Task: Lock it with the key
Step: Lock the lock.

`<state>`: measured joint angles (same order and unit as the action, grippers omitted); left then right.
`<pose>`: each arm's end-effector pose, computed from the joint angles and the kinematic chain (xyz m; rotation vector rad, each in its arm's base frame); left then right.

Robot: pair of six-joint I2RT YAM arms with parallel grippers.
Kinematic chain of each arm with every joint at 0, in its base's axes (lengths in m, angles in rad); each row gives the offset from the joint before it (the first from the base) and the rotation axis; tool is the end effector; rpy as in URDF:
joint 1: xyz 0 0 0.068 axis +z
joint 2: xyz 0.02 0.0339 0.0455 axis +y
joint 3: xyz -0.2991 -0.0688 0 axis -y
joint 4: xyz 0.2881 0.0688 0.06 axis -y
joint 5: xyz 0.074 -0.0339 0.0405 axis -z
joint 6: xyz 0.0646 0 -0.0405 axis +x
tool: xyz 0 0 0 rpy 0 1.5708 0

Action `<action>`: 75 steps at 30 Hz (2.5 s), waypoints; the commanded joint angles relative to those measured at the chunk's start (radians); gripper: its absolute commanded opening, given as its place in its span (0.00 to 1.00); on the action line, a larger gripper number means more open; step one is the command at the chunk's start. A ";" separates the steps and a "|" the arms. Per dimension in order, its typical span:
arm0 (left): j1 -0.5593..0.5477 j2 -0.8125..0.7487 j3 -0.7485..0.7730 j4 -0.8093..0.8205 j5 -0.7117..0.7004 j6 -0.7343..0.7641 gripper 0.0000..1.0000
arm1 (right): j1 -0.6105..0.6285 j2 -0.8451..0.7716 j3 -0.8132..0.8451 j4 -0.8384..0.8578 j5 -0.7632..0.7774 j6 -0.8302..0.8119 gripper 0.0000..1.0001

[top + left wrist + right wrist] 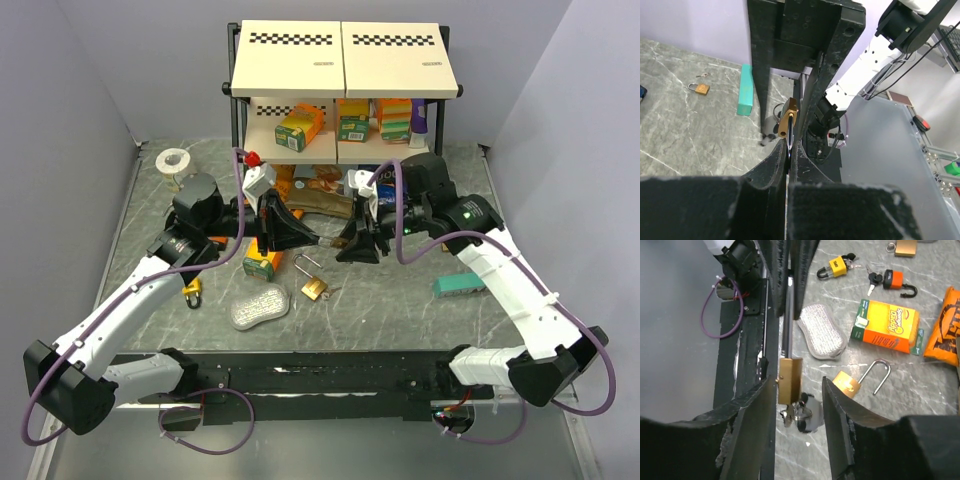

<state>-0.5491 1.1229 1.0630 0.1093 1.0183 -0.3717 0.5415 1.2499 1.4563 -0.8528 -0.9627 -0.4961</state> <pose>0.2182 -0.1980 0.4311 1.0164 1.4263 -1.4608 0.2159 0.1918 0.4483 -1.4584 1.4939 1.0779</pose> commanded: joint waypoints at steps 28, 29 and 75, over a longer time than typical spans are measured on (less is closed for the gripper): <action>-0.120 0.005 -0.035 0.064 -0.099 0.056 0.01 | 0.043 0.063 0.116 0.060 -0.211 0.088 0.00; -0.129 0.009 -0.038 0.067 -0.101 0.056 0.01 | 0.043 0.069 0.121 0.060 -0.212 0.087 0.00; 0.002 -0.031 -0.046 0.041 -0.024 0.034 0.01 | -0.103 0.012 0.009 -0.055 -0.041 0.030 0.55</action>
<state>-0.5358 1.1164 1.0176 0.0826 0.9691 -0.3202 0.4213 1.2434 1.4319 -0.9535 -0.9771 -0.4831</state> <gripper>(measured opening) 0.040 0.560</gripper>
